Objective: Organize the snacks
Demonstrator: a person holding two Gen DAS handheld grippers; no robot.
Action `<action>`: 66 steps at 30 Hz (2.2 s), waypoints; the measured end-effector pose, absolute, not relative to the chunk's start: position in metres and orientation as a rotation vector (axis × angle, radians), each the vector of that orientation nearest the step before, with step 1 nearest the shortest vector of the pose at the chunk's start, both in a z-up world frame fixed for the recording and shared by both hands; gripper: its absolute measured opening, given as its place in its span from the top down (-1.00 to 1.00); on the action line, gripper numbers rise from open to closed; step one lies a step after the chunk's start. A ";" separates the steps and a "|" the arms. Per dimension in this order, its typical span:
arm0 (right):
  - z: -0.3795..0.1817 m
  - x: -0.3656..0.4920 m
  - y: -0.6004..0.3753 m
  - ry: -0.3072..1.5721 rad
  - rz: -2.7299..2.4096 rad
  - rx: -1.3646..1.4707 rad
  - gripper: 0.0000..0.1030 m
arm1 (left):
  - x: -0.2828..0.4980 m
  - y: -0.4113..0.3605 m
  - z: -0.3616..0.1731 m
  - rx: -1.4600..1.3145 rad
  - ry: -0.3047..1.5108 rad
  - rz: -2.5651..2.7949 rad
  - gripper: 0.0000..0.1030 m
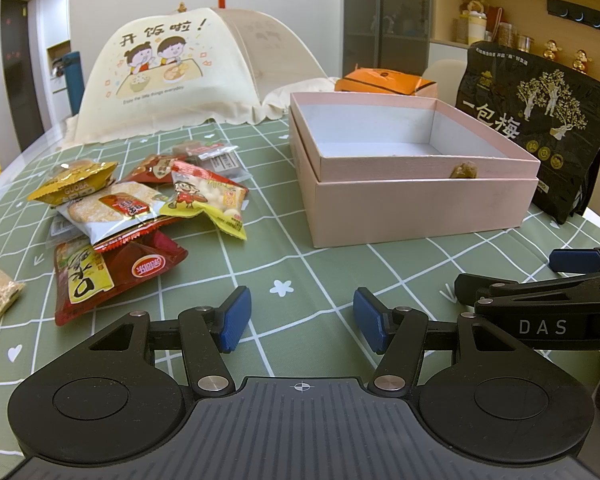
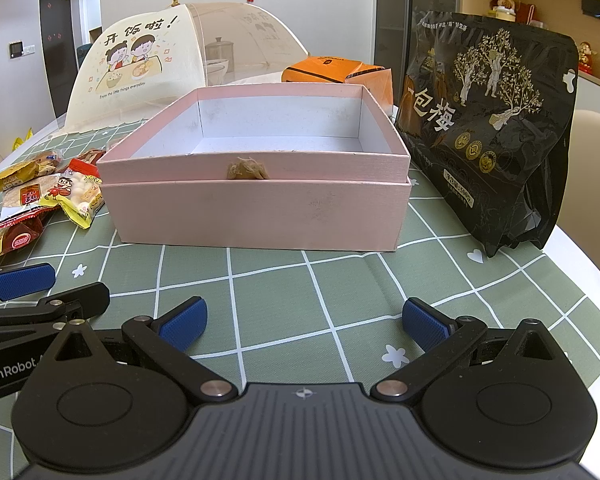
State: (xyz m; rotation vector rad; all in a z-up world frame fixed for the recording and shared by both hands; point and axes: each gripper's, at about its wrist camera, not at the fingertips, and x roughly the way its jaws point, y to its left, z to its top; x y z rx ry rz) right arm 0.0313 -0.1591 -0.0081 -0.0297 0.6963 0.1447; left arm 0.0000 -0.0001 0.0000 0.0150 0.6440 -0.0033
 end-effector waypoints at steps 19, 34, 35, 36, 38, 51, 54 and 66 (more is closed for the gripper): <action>-0.009 0.031 -0.158 0.695 0.144 -0.031 -1.00 | 0.001 0.001 -0.001 0.006 0.644 -0.001 -0.24; 0.004 0.024 -0.144 0.899 0.192 -0.082 -1.00 | -0.018 0.084 0.071 -0.103 0.676 0.013 -0.21; 0.005 0.023 -0.140 0.900 0.206 -0.092 -1.00 | -0.019 0.108 0.079 -0.124 0.663 0.085 -0.21; 0.005 0.023 -0.135 0.899 0.210 -0.100 -1.00 | -0.018 0.136 0.083 -0.163 0.668 0.184 -0.20; 0.007 0.022 -0.124 0.899 0.219 -0.113 -1.00 | -0.013 0.195 0.082 -0.306 0.711 0.364 -0.14; 0.091 0.045 -0.011 0.777 0.515 -0.147 -0.99 | 0.037 0.253 0.023 -0.270 0.866 0.312 0.22; 0.108 0.083 0.035 0.791 0.612 -0.150 -0.99 | 0.021 0.239 0.021 -0.252 0.867 0.207 0.35; 0.055 0.167 0.186 1.014 0.699 -0.340 -0.18 | -0.014 0.201 0.023 -0.286 0.932 0.049 0.35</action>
